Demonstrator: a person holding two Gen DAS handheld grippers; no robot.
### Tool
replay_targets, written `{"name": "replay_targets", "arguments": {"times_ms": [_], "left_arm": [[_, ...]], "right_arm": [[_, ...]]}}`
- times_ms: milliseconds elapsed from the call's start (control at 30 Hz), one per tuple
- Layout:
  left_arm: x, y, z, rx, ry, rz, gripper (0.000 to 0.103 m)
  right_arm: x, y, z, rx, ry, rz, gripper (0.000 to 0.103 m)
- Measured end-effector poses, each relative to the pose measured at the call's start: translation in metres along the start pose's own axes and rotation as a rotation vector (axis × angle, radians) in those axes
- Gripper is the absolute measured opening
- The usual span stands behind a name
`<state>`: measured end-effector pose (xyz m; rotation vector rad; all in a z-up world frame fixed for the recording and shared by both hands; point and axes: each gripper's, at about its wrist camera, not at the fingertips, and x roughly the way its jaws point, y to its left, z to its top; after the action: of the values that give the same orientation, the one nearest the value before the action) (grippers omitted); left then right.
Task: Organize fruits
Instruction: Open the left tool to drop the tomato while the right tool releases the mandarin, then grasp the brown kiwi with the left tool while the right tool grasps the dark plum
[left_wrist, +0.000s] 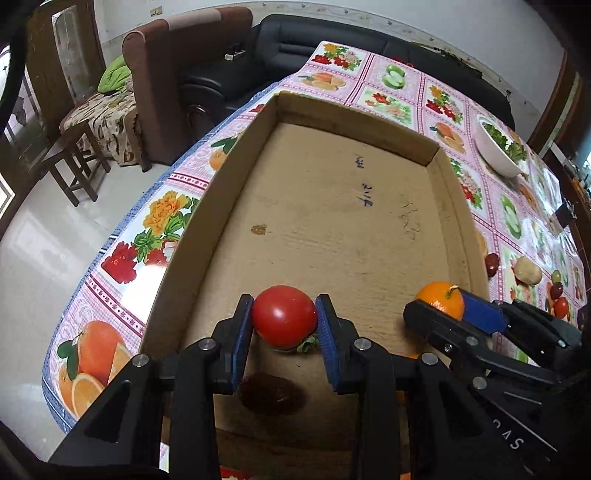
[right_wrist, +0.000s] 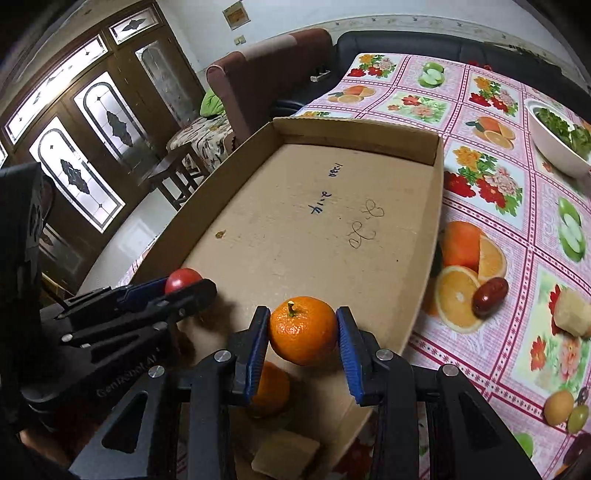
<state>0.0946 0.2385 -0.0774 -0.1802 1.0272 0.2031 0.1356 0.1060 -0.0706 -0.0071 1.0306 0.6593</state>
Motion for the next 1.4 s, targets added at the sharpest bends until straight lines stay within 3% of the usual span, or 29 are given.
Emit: {"name": "replay_targets", "arguments": {"times_ms": [467,533,600,767,967,1400], "left_arm": [[-0.001,-0.001,0.000,-0.001,0.012,0.003,0.034],[-0.007,0.000,0.000,-0.008,-0.003,0.003,0.037],[-0.016,0.001,0.000,-0.014,-0.025,0.004,0.047],[-0.034,-0.003,0.001,-0.019,-0.056,-0.015,0.047],[-0.050,-0.033,-0.002,0.026,-0.074,-0.078,0.047],[-0.063,-0.128,-0.020,0.192,-0.039,-0.227,0.047]], "right_arm": [[0.003,0.008,0.000,-0.039,0.015,-0.007,0.038],[-0.002,0.007,-0.001,-0.036,0.004,-0.010,0.042],[-0.011,0.006,-0.002,-0.032,-0.015,-0.001,0.044],[-0.038,-0.003,-0.008,-0.009,-0.056,0.009,0.047],[-0.082,-0.033,-0.028,0.069,-0.109,0.001,0.052],[-0.174,-0.138,-0.091,0.272,-0.217,-0.182,0.053]]}}
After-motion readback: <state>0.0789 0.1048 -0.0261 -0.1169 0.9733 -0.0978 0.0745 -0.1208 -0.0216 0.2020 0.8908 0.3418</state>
